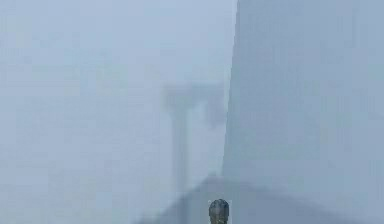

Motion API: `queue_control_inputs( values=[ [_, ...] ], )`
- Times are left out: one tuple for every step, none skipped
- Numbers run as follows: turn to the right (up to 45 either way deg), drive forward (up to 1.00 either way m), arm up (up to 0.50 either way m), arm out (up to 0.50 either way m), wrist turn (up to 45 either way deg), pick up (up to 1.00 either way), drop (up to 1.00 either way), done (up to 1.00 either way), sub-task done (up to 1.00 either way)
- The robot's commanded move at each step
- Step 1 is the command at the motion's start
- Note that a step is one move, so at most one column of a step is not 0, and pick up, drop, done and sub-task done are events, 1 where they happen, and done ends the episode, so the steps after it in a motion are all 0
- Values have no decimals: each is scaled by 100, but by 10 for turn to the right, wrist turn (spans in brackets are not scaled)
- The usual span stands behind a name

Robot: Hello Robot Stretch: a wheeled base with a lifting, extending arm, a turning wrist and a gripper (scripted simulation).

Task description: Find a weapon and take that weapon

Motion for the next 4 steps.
queue_control_inputs(
  values=[
    [-450,0,0,0,0,0,0,0,0],
    [-300,0,0,0,0,0,0,0,0],
    [0,0,8,0,0,0,0,0,0],
    [0,0,0,50,0,0,0,0,0]
  ],
)
